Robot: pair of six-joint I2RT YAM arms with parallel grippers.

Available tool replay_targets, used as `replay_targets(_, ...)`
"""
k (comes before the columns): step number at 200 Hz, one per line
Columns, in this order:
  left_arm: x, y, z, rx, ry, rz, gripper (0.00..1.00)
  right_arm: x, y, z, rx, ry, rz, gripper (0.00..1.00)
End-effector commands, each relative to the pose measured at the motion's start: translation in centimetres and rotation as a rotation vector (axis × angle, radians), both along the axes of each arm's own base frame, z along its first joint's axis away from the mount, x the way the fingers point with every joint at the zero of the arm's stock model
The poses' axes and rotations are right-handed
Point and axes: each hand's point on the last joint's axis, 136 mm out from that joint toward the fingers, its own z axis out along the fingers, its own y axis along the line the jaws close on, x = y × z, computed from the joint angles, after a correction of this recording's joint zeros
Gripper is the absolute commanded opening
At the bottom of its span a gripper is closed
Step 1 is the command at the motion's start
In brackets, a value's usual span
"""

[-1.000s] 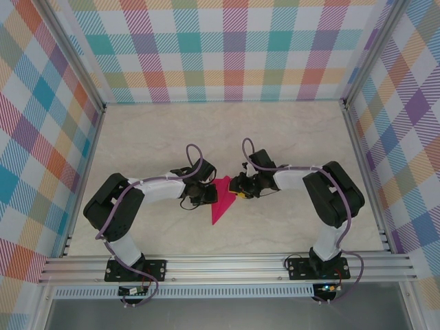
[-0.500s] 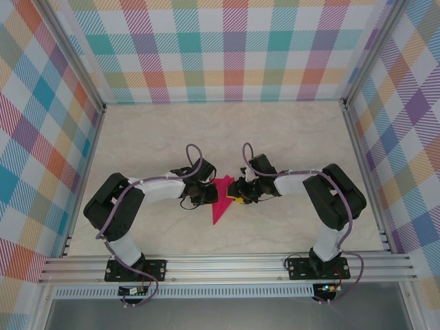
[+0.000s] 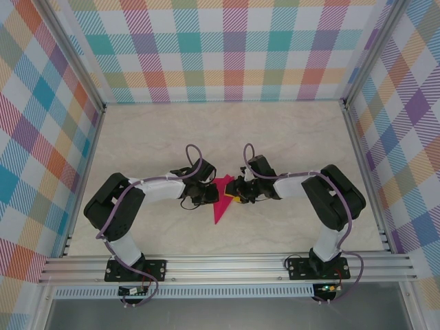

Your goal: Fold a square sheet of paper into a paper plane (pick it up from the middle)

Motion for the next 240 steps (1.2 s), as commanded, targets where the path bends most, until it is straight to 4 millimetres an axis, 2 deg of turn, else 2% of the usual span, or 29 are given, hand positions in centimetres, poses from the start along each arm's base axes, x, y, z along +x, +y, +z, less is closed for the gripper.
replay_targets(1, -0.5, 0.8, -0.8, 0.012, 0.023, 0.016, 0.14, 0.4, 1.0, 0.3, 0.031, -0.019, 0.006, 0.32)
replay_targets(105, -0.7, 0.7, -0.5, -0.019, 0.018, 0.032, 0.15, 1.2, 2.4, 0.0, 0.042, -0.019, 0.034, 0.20)
replay_targets(145, -0.6, 0.7, 0.2, -0.035, 0.000, 0.038, 0.15, 1.4, 2.5, -0.2, 0.019, -0.025, 0.046, 0.11)
replay_targets(168, -0.4, 0.9, 1.3, -0.043, -0.034, 0.052, 0.17, 1.4, 2.2, 0.6, -0.004, -0.052, 0.058, 0.07)
replay_targets(185, -0.2, 1.4, 2.7, -0.052, -0.077, 0.079, 0.19, 1.3, 1.4, 1.6, -0.060, -0.093, 0.072, 0.05)
replay_targets(197, 0.0, 2.1, 3.8, -0.047, -0.117, 0.109, 0.20, 1.3, 0.1, 2.1, -0.146, -0.123, 0.075, 0.05)
replay_targets(217, 0.3, 3.9, 5.5, -0.017, -0.193, 0.168, 0.23, 1.4, -2.9, 3.3, -0.331, -0.184, 0.084, 0.06)
replay_targets(240, 0.0, 6.5, 7.0, 0.032, -0.260, 0.239, 0.30, 1.6, -6.9, 5.3, -0.558, -0.248, 0.068, 0.08)
